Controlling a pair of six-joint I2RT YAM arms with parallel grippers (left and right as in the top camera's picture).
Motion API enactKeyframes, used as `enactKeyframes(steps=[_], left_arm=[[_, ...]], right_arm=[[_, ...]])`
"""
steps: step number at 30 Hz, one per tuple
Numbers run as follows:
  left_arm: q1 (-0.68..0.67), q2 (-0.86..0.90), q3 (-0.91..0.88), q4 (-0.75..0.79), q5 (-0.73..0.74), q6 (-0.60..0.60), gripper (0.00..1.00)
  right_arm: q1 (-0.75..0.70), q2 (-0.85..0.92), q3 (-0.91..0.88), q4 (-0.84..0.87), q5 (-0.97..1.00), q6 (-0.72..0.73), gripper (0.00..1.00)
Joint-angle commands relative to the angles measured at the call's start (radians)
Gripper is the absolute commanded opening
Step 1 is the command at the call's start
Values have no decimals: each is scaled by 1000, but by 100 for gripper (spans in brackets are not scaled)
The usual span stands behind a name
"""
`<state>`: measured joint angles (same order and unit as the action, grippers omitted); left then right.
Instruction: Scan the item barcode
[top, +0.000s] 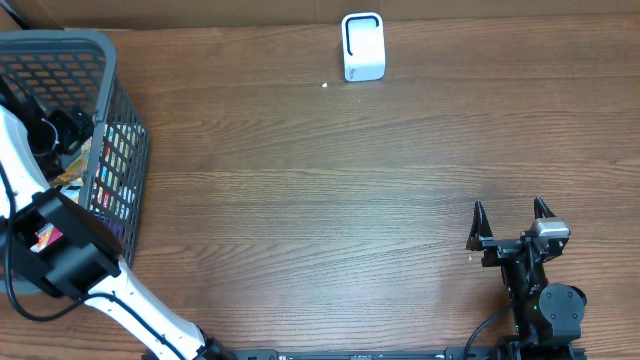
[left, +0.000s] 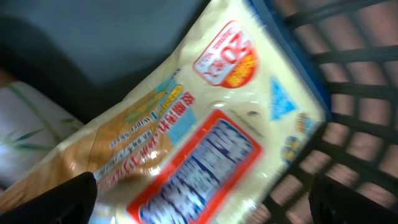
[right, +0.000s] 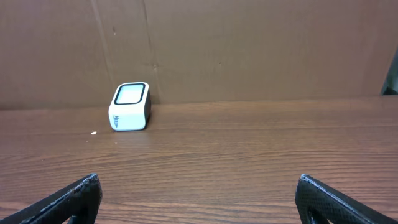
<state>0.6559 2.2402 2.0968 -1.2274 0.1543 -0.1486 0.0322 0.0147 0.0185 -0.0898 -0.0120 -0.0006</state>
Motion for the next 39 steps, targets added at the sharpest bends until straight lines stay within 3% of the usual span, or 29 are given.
enactKeyframes(steps=[1,16,28,33,34,38,39], left_arm=[[5,60,-1,-8,-37,45,100],[5,196,-3,-89,-113,75,92],[4,232,-3,-115,-43,80,86],[4,233,-3,-111,28,105,51],[4,233,-3,-112,27,105,38],[5,233,-3,-112,26,105,4],[5,233,-3,-112,26,104,4]], right_arm=[[-5,-12,-11,6,0,-4,100],[-5,-12,-11,6,0,-4,100],[-5,-12,-11,6,0,-4,100],[-5,-12,-11,6,0,-4,100],[-5,-12,-11,6,0,-4,100],[-5,-12,-11,6,0,-4,100],[-5,-12,-11,6,0,-4,100]])
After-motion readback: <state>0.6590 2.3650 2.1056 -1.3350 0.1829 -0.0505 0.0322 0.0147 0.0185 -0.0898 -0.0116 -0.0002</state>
